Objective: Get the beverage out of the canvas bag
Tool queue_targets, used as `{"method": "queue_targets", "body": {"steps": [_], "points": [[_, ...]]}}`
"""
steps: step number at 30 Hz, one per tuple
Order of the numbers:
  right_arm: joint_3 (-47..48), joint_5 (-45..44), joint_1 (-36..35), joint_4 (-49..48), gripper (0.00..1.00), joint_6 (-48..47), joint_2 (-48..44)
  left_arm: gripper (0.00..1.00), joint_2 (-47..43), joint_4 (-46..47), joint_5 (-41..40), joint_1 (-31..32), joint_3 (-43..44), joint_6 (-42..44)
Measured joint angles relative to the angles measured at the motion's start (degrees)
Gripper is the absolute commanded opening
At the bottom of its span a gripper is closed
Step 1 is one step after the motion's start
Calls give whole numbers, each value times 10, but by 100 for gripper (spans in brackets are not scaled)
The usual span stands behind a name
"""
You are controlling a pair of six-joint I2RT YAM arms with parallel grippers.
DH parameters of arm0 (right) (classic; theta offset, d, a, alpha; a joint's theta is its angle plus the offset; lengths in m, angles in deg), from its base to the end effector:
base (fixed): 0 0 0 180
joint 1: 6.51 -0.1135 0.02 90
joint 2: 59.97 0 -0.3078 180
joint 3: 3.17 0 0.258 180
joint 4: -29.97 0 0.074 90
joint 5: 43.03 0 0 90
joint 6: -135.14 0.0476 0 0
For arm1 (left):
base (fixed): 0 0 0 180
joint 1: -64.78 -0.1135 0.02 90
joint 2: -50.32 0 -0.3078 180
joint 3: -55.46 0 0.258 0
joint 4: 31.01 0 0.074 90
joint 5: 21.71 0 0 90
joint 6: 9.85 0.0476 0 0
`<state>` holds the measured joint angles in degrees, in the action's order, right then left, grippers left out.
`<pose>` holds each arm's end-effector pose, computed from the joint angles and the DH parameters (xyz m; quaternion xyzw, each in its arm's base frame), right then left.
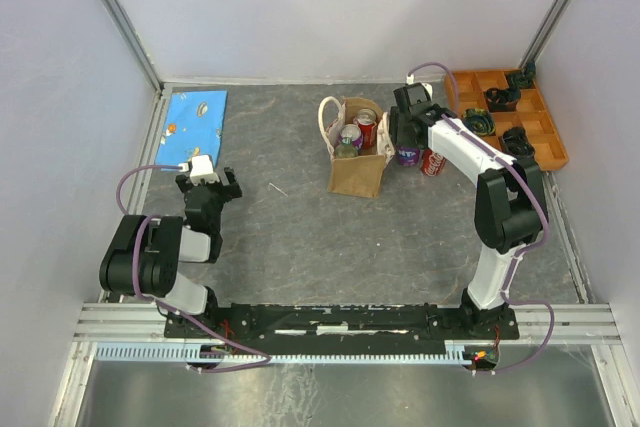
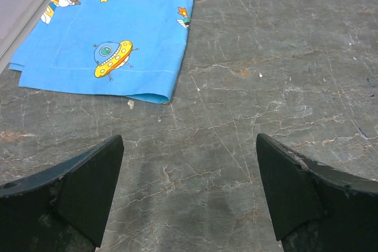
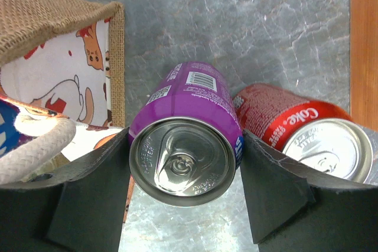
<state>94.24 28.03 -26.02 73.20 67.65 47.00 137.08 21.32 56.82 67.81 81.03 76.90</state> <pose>0.4163 0.1311 0.2703 0.0769 0.9331 -0.0327 0.3497 0.2463 -0.0036 0.1762 -0.0664 0.7557 0.0403 0.6503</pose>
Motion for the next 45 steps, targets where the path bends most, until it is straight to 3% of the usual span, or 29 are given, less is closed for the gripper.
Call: {"method": "queue_targets", "body": {"steps": [12, 31, 45], "points": [[-10, 52, 1, 9, 0, 7, -1, 99, 0, 0, 0, 0, 0, 0], [159, 148, -5, 41, 0, -17, 120, 99, 0, 0, 0, 0, 0, 0], [138, 97, -20, 48, 0, -35, 90, 99, 0, 0, 0, 0, 0, 0]]}}
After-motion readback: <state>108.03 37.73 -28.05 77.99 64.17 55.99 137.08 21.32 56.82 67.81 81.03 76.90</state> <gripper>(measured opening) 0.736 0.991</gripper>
